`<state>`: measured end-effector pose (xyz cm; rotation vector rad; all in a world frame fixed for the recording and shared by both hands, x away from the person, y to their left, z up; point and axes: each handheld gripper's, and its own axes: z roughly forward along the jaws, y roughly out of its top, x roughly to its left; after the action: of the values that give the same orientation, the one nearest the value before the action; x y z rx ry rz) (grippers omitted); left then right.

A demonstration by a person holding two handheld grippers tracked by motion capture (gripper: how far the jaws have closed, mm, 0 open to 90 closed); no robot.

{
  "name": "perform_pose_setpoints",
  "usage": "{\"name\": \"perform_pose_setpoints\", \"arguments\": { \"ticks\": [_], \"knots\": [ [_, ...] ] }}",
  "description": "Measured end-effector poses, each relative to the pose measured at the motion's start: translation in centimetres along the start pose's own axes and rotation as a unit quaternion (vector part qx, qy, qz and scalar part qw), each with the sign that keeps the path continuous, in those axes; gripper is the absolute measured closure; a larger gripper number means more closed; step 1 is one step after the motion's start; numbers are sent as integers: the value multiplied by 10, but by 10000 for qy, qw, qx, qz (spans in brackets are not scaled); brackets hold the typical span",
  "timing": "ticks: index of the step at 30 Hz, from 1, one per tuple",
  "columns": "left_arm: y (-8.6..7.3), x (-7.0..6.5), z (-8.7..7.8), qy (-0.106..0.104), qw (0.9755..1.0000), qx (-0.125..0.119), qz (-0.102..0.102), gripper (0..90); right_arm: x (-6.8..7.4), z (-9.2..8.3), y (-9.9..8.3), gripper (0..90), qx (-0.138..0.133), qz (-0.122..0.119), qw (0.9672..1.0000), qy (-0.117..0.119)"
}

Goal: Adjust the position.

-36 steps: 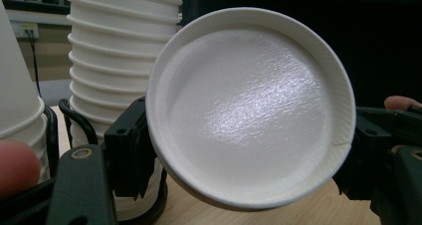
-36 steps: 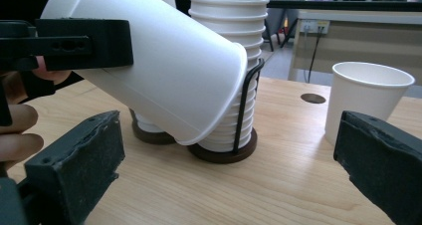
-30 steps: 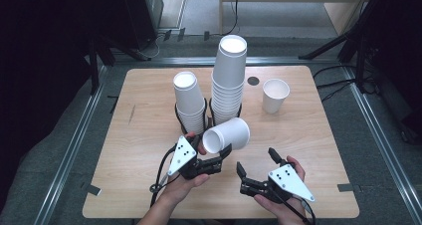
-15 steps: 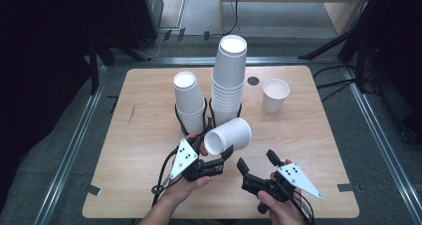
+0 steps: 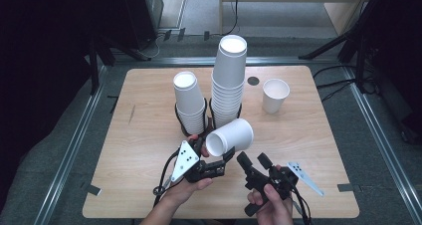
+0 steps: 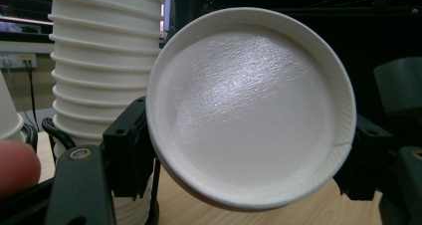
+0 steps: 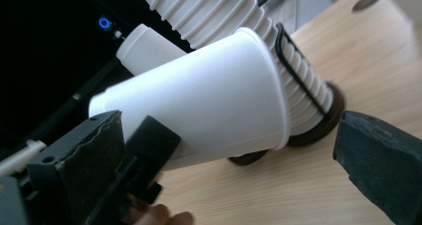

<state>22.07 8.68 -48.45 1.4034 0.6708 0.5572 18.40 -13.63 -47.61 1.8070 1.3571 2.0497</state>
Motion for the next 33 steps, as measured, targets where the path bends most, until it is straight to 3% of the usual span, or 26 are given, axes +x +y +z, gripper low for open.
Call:
{"name": "perform_pose_setpoints", "arguments": {
  "ticks": [4,5,6,8,11,12,14,15,16,17,18,20,21,22,25,27,28,29,30,31,32,33],
  "knots": [
    [0,0,0,-8,10000,-5,6,243,-2,3,0,1,161,726,9972,91],
    [0,0,0,-7,10000,-5,9,243,-2,3,0,1,161,726,9972,91],
    [-1,0,0,-3,10000,-3,17,243,-2,5,0,0,180,951,9952,122],
    [-1,0,0,-6,10000,2,23,243,-2,6,0,0,168,1024,9945,150],
    [-2,0,0,-5,10000,-10,22,243,-4,8,2,0,304,1533,9875,206],
    [-2,0,0,-9,10000,-14,13,243,-4,8,2,0,304,1533,9875,206],
    [-3,-1,1,-8,10000,-21,19,243,-6,12,2,0,315,1981,9792,312],
    [-3,-1,1,-4,10000,-19,26,243,-6,12,2,0,315,1981,9792,312],
    [-3,-1,1,-10,10000,-11,42,243,-6,13,1,0,334,2119,9761,353],
    [-3,-1,1,-15,10000,-15,43,242,-7,14,1,0,365,2311,9715,382],
    [-3,-1,0,-16,10000,-17,54,242,-7,15,0,0,346,2402,9693,386],
    [-3,-1,0,-14,10000,-24,57,243,-8,16,0,0,340,2674,9619,465],
    [-3,-1,0,-15,10000,-30,56,242,-9,18,-1,0,352,2845,9569,474],
    [-3,-1,0,-15,10000,-30,56,242,-9,18,-1,0,352,2845,9569,474],
    [-3,-2,0,-19,10000,-31,77,242,-10,21,-2,0,392,3221,9444,525],
    [-3,-2,0,-17,10000,-36,83,242,-10,22,-2,0,369,3253,9434,519],
    [-4,-2,0,-16,10000,-50,82,243,-9,23,-2,0,382,3354,9398,526],
    [-4,-3,0,-19,9999,-45,98,243,-9,23,-2,0,382,3354,9398,526],
    [-4,-3,0,-32,9999,-42,97,242,-10,26,-2,0,414,3513,9340,506],
    [-4,-3,0,-38,9999,-35,103,242,-10,26,-2,0,414,3513,9340,506],
    [-4,-3,0,-39,9999,-32,111,242,-10,27,-1,0,411,3591,9309,519],
    [-4,-3,0,-41,9999,-29,115,243,-10,29,-2,0,400,3615,9302,502]
  ]
}}
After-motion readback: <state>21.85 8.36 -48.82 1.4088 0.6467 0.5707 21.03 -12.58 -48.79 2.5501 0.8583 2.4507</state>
